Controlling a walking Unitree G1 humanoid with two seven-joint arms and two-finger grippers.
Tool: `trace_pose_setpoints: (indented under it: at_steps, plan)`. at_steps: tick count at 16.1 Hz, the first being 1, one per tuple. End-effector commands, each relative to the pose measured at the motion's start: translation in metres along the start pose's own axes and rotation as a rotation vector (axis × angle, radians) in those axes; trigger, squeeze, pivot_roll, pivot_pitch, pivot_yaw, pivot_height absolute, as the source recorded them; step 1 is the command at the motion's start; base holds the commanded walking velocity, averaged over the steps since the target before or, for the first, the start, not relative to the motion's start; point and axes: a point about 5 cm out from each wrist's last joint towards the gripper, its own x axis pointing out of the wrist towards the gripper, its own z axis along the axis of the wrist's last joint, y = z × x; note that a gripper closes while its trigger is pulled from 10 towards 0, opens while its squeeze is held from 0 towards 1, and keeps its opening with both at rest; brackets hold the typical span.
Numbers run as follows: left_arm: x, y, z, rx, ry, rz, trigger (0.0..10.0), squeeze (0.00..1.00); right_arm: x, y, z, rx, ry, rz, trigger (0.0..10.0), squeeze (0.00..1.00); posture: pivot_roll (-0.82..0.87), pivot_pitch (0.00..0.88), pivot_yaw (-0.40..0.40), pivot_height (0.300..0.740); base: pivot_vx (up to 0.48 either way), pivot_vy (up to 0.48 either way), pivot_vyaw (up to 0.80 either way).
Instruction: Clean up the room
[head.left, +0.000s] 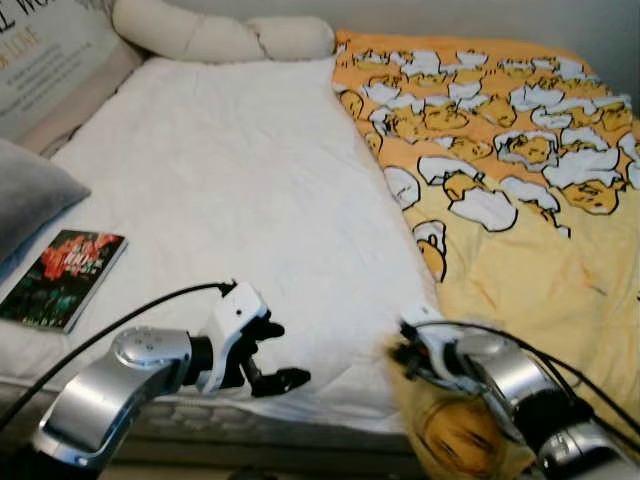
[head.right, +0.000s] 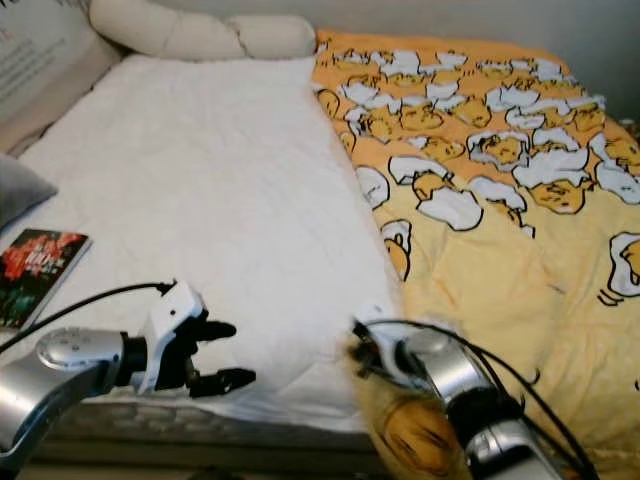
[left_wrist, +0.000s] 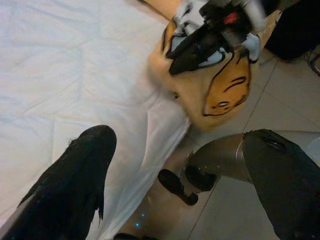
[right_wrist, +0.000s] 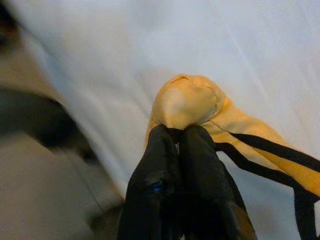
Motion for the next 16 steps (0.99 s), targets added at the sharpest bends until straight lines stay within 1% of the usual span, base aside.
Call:
trace_pose_setpoints:
  at_steps: [1,2,3,4,5,7,8,9,10,11,12,13,14,15,16]
  plan:
    - [-0.004,0.003,0.002,0.007,-0.003,0.012,10.0,0.00,-0.002,0.012,0.029,-0.028,-0.142,0.118,0.0,0.00,0.00,0.000,0.030,0.740,0.000,0.000,0.00]
    - [-0.006,0.003,0.002,0.008,-0.004,0.007,10.0,0.00,-0.017,0.037,0.060,0.030,-0.330,0.328,0.0,0.00,0.01,0.000,0.030,0.740,0.000,0.000,0.00]
    - [-0.007,0.003,0.001,0.008,-0.003,0.003,10.0,0.00,-0.040,0.063,0.082,0.043,-0.444,0.549,0.0,0.00,0.00,0.000,0.032,0.740,0.000,0.000,0.00]
    - [-0.007,0.002,0.001,0.008,-0.001,-0.004,10.0,0.00,-0.054,0.075,0.088,0.027,-0.465,0.665,0.0,0.00,0.00,0.000,0.034,0.740,0.000,0.000,0.00]
    - [-0.007,0.002,0.001,0.009,0.001,-0.011,10.0,0.00,-0.067,0.086,0.089,0.015,-0.465,0.769,0.0,0.00,0.00,0.000,0.033,0.740,0.000,0.000,0.00]
    - [-0.006,0.001,0.001,0.010,0.001,-0.020,10.0,0.00,-0.077,0.095,0.081,-0.022,-0.407,0.838,0.0,0.00,0.00,0.000,0.034,0.740,0.000,0.000,0.00]
    - [-0.006,-0.001,0.001,0.010,0.000,-0.030,10.0,0.00,-0.083,0.100,0.075,-0.026,-0.363,0.866,0.0,0.00,0.00,0.000,0.033,0.740,0.000,0.000,0.00]
    - [-0.006,-0.001,0.001,0.010,0.000,-0.032,10.0,0.00,-0.085,0.102,0.072,-0.021,-0.343,0.872,0.0,0.00,0.00,0.000,0.032,0.740,0.000,0.000,0.00]
    - [-0.006,-0.001,0.001,0.011,0.001,-0.031,10.0,0.00,-0.085,0.103,0.067,-0.031,-0.305,0.837,2.5,0.00,0.01,0.000,0.031,0.740,0.000,0.000,0.00]
    - [-0.006,0.000,0.000,0.012,0.002,-0.022,10.0,0.00,-0.080,0.098,0.063,-0.035,-0.275,0.760,10.0,0.00,0.01,0.000,0.031,0.740,0.000,0.000,0.00]
    - [-0.006,0.000,0.000,0.012,0.003,-0.018,10.0,0.00,-0.077,0.096,0.061,-0.032,-0.262,0.738,10.0,0.00,0.01,0.000,0.031,0.740,0.000,0.000,0.00]
    - [-0.005,0.006,0.001,0.012,-0.014,0.035,10.0,0.00,-0.066,0.077,0.057,-0.027,-0.223,0.554,10.0,0.28,0.01,0.000,0.030,0.740,0.000,0.000,0.00]
    - [-0.005,0.008,0.001,0.015,-0.026,0.059,10.0,0.00,-0.063,0.071,0.055,-0.017,-0.212,0.493,10.0,1.00,0.01,0.000,0.028,0.740,0.000,0.000,0.00]
    - [-0.002,0.015,0.004,0.019,-0.062,0.129,10.0,0.00,-0.057,0.060,0.052,-0.001,-0.207,0.381,10.0,1.00,0.01,0.000,0.026,0.740,0.000,0.000,0.00]
    - [0.001,0.023,0.008,0.011,-0.112,0.232,10.0,0.00,-0.052,0.046,0.050,0.030,-0.208,0.234,10.0,1.00,0.01,0.000,0.026,0.740,0.000,0.000,0.00]
